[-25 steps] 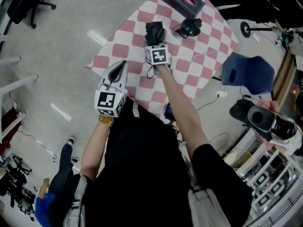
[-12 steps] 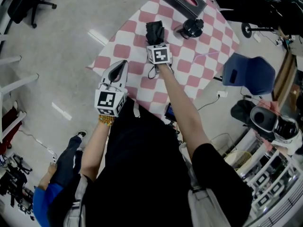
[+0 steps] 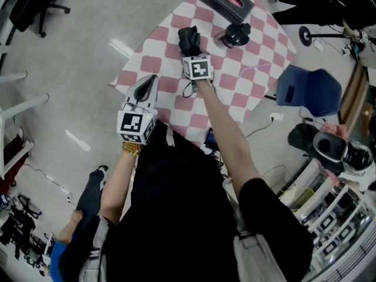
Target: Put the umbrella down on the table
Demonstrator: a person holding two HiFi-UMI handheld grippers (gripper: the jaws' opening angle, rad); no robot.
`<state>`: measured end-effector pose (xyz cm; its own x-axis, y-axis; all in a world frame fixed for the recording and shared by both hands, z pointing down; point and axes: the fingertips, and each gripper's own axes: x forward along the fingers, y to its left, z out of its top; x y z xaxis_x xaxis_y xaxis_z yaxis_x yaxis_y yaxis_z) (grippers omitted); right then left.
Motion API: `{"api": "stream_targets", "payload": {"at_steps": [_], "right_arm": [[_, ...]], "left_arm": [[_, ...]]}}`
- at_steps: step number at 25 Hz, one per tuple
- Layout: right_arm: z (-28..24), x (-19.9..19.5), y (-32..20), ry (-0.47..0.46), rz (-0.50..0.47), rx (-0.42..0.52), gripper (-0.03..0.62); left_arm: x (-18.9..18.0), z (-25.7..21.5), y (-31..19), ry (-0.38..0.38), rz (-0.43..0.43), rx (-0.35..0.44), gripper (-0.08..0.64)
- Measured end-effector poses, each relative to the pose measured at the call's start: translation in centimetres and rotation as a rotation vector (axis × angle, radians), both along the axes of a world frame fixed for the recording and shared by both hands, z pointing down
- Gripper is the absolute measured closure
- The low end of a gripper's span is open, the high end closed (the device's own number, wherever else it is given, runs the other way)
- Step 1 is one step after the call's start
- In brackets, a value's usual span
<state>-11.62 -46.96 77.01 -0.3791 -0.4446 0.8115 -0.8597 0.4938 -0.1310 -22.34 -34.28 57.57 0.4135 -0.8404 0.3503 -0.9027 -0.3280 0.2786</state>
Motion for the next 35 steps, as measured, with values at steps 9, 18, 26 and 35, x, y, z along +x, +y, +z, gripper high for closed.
{"api": "stream_targets", "payload": {"at_steps": [9, 18, 26, 35], "right_arm": [[-2.3, 0.4, 0.9, -0.045, -0.036, 0.007, 0.347], [-7.3, 2.7, 1.8, -0.093, -0.051, 0.092, 0.347], [-10.7, 5.2, 3.9, -0.137, -0.086, 0.146, 0.347], [-15.9, 8.1, 6.0, -0.200, -0.068, 0.236, 0.347]], "left_arm": [[1.2, -0.7, 0.2, -0.009, 0.025, 0.015, 0.546], [4.8, -1.9, 0.8, -0.022, 0.080, 0.033, 0.546], [8.0, -3.4, 1.2, -0.043, 0.133, 0.072, 0.546], [11.1, -5.3, 2.1, -0.074, 0.173, 0.102, 0.546]]}}
